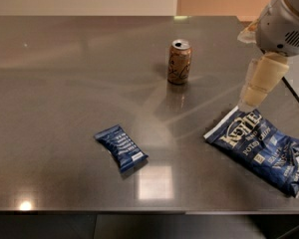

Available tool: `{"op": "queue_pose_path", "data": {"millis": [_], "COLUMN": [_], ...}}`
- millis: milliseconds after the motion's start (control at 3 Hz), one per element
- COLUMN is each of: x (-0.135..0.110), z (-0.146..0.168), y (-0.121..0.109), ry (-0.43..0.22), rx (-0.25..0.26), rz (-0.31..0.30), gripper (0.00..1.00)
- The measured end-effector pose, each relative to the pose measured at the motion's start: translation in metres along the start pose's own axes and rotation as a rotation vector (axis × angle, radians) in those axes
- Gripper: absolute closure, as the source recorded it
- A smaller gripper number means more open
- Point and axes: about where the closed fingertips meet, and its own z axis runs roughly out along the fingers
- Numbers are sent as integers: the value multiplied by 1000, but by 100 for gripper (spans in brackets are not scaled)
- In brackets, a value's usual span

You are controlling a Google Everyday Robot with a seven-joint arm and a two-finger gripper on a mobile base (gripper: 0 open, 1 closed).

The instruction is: Pick orange can

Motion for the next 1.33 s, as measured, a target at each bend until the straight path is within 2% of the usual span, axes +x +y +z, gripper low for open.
{"op": "queue_pose_path", "data": {"millis": [333,667,1333], "x": [-10,-23,-40], "z": [9,28,68], "y": [-13,-39,-91], "ry": [-28,-70,-144], "rx": [-7,2,37], "rz": [-6,14,87], "gripper": [0,0,0]}}
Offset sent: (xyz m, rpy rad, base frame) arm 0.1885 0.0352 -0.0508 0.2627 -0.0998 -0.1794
